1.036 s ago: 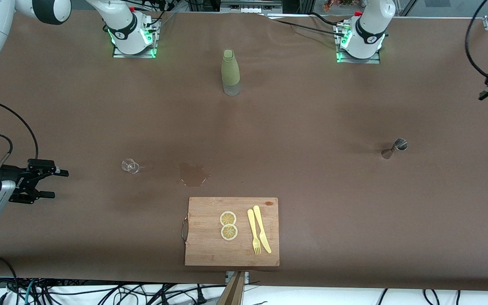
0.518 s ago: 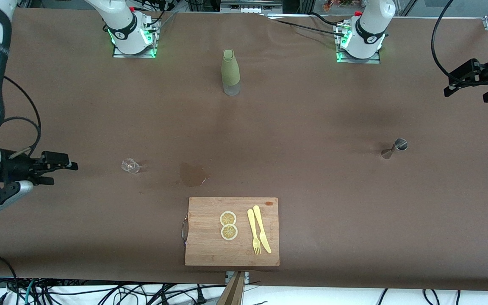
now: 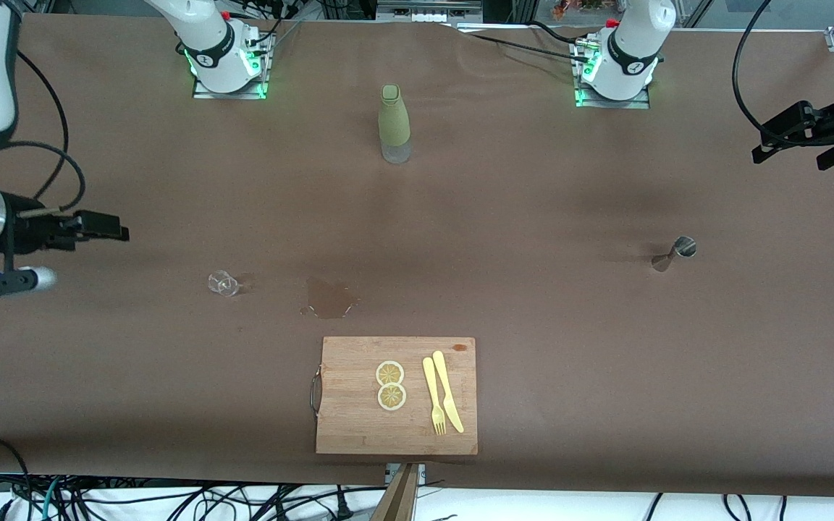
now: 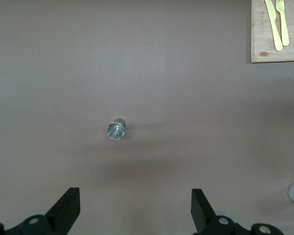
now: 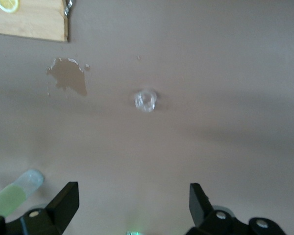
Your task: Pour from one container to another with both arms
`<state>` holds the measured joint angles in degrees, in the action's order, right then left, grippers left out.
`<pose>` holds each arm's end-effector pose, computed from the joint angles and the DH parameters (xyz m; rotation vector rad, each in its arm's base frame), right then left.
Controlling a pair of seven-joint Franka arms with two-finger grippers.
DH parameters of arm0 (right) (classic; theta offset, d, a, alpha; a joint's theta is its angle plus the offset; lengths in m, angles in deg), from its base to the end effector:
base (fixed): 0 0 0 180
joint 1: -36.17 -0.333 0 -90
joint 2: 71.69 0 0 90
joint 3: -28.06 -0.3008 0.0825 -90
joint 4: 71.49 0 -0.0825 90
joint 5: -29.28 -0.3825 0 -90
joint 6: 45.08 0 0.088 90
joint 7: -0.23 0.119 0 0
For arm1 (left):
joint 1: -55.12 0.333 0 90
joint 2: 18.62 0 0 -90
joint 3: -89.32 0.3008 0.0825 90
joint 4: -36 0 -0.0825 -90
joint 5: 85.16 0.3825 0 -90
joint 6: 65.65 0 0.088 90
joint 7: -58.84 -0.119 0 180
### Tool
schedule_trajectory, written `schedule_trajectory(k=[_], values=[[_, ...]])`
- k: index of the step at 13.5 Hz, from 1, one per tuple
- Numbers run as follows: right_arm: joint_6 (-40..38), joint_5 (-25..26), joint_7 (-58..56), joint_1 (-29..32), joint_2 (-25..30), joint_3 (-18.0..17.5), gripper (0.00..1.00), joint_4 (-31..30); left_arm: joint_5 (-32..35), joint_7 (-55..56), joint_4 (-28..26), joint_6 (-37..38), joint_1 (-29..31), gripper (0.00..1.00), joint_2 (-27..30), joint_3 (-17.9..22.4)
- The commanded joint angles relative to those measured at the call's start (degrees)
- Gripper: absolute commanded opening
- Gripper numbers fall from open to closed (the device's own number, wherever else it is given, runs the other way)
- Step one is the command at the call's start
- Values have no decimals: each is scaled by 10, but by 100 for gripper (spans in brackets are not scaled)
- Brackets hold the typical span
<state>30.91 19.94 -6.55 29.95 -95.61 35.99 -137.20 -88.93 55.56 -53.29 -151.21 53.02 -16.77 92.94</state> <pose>0.6366 0.0215 0.5256 -2.9955 -0.1717 0.3417 0.5352 0.0065 0.6142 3.0718 -0.0535 -0.0461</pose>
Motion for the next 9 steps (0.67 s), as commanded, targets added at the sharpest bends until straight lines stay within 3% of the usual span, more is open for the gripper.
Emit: schedule_trajectory(k=[1, 9], values=[[-47, 43, 26, 12, 50, -10, 100, -34, -12, 7, -13, 0, 2, 100, 13, 1], [-43, 102, 19, 23, 123, -13, 100, -120, -12, 7, -13, -2, 2, 100, 13, 1]])
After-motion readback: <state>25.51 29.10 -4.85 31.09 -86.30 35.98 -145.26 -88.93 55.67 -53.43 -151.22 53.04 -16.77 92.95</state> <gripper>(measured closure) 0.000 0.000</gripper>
